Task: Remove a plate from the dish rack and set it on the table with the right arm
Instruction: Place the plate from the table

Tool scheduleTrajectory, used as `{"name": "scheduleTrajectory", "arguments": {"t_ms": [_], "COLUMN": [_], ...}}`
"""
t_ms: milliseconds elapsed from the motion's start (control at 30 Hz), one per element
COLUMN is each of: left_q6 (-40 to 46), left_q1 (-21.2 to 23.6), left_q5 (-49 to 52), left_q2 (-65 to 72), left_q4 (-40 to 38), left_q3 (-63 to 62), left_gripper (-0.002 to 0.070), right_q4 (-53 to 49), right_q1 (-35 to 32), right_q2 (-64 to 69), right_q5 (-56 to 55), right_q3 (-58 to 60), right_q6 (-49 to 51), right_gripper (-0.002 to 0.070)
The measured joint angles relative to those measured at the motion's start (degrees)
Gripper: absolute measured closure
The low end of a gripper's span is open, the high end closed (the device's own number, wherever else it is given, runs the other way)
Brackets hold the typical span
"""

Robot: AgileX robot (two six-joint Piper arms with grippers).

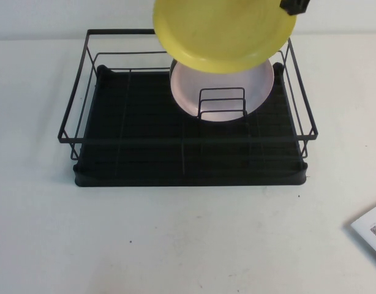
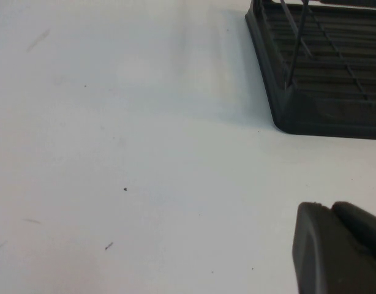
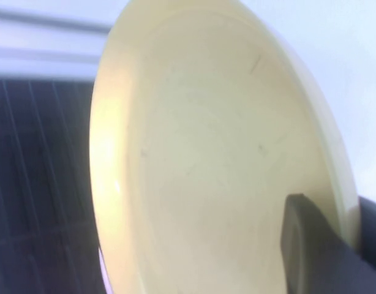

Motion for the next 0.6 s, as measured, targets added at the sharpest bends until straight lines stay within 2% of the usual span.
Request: {"name": "scheduleTrajectory", "arguments": {"t_ms": [100,400,600], "left_q6": [0.0,0.0,0.0], "left_q1": [0.0,0.0,0.0], "left_q5": [0.0,0.0,0.0], "left_q2": [0.0,0.0,0.0], "left_q4": [0.0,0.0,0.0], "left_q3": [0.0,0.0,0.0], "left_gripper": [0.0679,0.0679,0.0679], "right_q4": [-1.9,-12.1,-12.4], "right_q1": [0.0,0.0,0.0], "right_q2": [-5.0,-15.6,-24.8], "right_q5": [2.2,15.7,9.7], "right_q3": [0.0,2.2,16.9], "right_q6": [6.4,36.6,50.4], "right_gripper": [0.0608,0.0608,0.0608]}}
